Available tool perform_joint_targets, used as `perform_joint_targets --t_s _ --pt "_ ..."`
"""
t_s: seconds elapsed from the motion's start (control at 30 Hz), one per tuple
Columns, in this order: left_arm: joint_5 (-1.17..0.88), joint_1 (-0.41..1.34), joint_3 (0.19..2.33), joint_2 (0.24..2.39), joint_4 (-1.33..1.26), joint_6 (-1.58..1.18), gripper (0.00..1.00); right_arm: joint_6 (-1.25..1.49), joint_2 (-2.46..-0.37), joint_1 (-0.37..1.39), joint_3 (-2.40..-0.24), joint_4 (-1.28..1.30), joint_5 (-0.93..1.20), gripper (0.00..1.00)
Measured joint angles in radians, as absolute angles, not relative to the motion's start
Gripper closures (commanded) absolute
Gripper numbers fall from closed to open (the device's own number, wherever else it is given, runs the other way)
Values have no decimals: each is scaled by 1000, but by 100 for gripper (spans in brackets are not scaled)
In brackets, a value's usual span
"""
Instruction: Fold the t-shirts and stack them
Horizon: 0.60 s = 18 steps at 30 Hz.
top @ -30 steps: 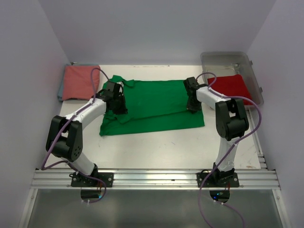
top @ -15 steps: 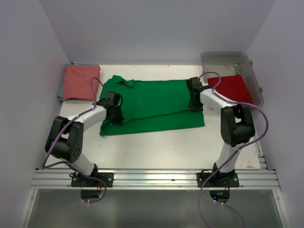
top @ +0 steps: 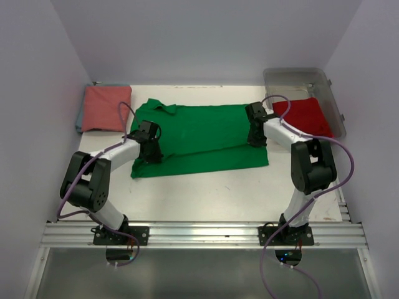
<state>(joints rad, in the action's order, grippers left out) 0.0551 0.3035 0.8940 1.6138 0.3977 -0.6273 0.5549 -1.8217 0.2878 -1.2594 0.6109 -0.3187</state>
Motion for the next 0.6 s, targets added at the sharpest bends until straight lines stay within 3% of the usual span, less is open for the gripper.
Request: perform_joint_targets --t_s 0.37,0.6 --pt "13 303 885 1568 374 -635 78 551 -1858 288 -1257 606 -312 100" --pt "-8 303 885 1562 348 -634 78 549 -1868 288 -1257 605 -299 100"
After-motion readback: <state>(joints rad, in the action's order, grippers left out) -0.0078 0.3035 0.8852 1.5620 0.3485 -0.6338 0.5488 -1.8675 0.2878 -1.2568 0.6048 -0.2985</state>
